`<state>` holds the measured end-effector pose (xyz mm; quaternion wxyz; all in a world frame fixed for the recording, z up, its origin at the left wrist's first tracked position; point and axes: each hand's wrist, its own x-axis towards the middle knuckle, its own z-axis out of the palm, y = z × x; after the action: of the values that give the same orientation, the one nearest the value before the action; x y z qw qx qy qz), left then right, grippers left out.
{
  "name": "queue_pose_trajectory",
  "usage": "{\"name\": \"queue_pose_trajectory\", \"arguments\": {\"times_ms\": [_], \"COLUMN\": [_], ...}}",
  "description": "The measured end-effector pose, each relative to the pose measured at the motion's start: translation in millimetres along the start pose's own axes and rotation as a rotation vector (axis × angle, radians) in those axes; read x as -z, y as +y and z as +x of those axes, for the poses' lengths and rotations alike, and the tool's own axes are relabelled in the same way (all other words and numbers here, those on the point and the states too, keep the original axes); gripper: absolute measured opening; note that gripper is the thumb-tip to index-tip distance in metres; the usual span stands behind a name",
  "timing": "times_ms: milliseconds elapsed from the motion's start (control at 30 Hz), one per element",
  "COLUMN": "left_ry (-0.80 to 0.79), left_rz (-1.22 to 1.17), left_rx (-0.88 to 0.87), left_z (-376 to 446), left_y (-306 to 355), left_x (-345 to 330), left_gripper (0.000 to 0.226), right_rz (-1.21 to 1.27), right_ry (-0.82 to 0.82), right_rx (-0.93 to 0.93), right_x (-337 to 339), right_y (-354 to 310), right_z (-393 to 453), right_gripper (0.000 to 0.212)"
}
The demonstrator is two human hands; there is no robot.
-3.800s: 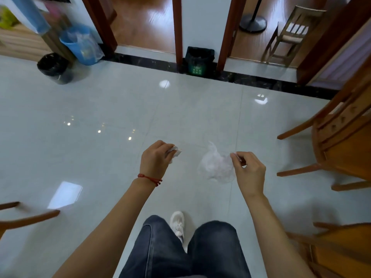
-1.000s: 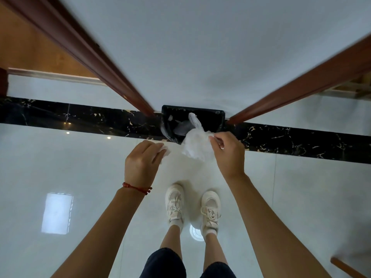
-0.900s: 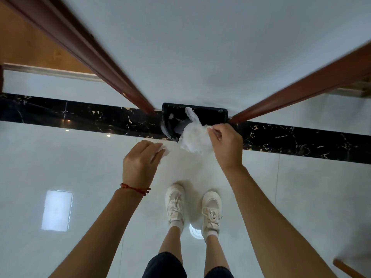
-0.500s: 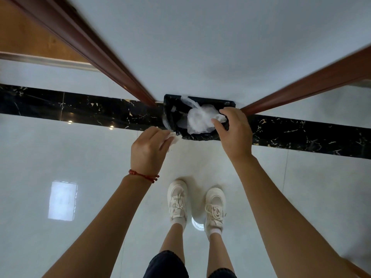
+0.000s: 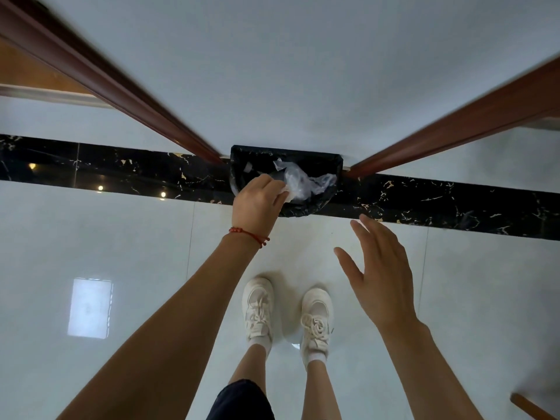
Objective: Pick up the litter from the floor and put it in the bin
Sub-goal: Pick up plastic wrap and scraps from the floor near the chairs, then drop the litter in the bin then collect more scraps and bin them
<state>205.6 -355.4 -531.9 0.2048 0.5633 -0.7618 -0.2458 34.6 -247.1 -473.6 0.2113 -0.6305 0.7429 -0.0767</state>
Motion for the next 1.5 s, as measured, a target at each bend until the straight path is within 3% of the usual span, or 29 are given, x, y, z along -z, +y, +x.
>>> {"name": "queue_pose_trajectory", "arguments": {"times_ms": [167, 367, 600, 867, 1167, 1500], "left_ry": [-0.055, -0.141, -0.215, -0.319, -0.290, -0.437], "left_rz": [0.061, 0.191, 0.301, 0.338, 0.368, 0.392], "left_rx": [0.036, 0.084, 0.086, 0.097, 0.025, -0.201], "left_z": [19.2, 16.6, -34.5, -82.9, -95.7, -70.0], "left_y": [-10.8, -22.7, 1.8, 65.3, 152.1, 203.1], "left_x": [-18.8, -19.2, 28.7, 111.6, 209.4, 266.1], "left_gripper": [0.003, 0.040, 0.057, 0.062, 0.060, 0.078], "right_rz": [0.036, 0.045, 0.023, -0.032, -0.033, -0.043], "right_ry": [0.055, 0.061, -0.004, -0.032, 0.026, 0.139], "right_rx": [-0.035, -0.047, -0.067, 0.008, -0.001, -0.265], "right_x": [-5.2, -13.0, -0.6, 66.7, 170.4, 229.6], "right_y": [7.8, 9.7, 2.3, -19.3, -46.0, -61.3], "right_z": [0.7, 9.2, 8.9, -17.6, -77.4, -143.8], "right_gripper": [0.046, 0.045, 0.054, 0.055, 0.055, 0.076]}}
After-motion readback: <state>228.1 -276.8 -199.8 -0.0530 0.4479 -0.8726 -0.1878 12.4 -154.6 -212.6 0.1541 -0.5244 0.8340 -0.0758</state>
